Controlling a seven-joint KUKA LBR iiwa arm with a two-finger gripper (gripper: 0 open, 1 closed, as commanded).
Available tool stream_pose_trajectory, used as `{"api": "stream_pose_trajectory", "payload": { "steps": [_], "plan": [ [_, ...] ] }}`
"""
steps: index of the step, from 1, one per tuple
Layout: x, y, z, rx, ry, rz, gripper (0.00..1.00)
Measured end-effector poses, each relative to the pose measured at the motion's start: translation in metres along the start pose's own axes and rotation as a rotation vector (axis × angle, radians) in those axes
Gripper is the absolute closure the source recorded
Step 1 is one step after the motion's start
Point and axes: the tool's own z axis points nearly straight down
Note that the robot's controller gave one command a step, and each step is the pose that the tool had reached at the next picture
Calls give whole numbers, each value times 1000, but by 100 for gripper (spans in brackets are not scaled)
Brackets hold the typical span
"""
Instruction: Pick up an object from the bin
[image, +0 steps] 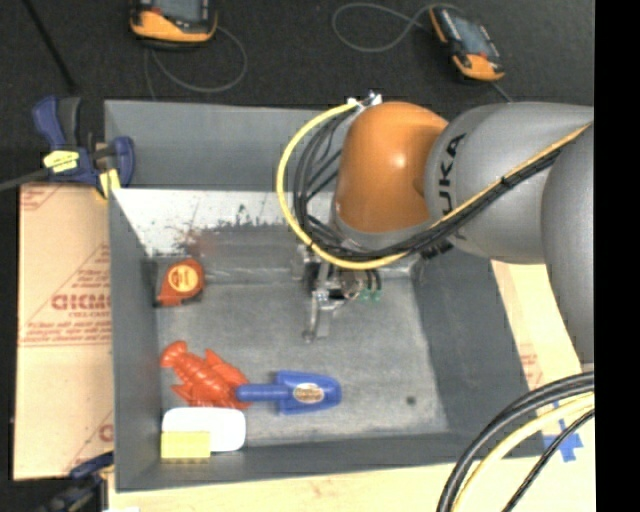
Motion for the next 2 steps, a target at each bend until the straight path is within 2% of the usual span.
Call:
{"api": "stream_pose_trajectory", "payload": {
  "steps": [1, 2],
  "plan": [
    [35, -5, 39, -1, -8, 60, 0],
    [31, -17, 82, 1, 2, 30, 0]
  ]
}}
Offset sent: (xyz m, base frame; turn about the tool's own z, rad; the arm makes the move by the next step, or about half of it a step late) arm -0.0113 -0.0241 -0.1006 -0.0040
